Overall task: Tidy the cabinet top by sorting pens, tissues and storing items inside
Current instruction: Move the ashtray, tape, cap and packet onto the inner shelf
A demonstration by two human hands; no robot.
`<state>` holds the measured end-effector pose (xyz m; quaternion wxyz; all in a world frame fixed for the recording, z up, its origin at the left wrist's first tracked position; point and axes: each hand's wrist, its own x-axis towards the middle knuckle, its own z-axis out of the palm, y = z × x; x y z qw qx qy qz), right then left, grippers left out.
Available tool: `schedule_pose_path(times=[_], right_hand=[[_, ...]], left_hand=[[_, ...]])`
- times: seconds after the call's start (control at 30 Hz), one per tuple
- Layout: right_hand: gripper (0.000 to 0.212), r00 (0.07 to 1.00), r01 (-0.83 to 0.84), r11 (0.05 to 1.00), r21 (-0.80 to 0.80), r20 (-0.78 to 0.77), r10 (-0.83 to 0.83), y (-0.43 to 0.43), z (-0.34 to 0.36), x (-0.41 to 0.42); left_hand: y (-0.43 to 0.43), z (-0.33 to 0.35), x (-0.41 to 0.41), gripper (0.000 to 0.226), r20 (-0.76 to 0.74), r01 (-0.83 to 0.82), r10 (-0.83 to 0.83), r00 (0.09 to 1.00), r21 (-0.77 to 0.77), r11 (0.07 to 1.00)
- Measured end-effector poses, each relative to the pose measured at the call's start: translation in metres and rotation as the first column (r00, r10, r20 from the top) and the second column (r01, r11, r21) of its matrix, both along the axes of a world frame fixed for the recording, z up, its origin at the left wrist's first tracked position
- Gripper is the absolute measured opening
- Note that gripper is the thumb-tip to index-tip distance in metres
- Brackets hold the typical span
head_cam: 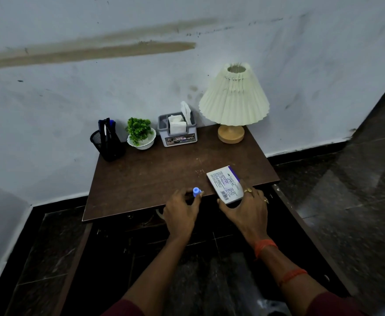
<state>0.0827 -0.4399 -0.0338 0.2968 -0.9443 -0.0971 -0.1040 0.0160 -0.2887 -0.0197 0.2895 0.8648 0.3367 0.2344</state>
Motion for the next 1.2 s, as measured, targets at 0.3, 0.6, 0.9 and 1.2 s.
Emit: schedule_pose_path(times=[0.3,0.6,0.9,1.2], right_hand=[[0.082,0.995,-0.055,0.990,0.133,0.095,0.043,-0.045,-0.023,-0.074],[0.089,0.998,-0.051,0.995,0.087,-0.026,0.053,-0.064,-0.050,-0.109],[0.086,0.994,-0.039,0.999,0.001,-0.100,0.038,-0.038,-0.078,-0.060],[0.072,0.987,-0.043,0.995,-0.087,-0.158,0.029,0.005,-0.119,0.024]], left_hand=[[-0.028,-0.012,-0.056,0.030,-0.075,-0.031,0.028,0.997,-0.047,0.998],[-0.034,-0.033,-0.087,0.031,-0.181,-0.023,0.006,0.983,-0.096,0.995],[-0.007,-0.058,-0.055,0.032,-0.241,-0.036,0.003,0.970,-0.133,0.990],[0.032,-0.103,0.018,0.055,-0.465,-0.069,0.002,0.885,-0.127,0.990]])
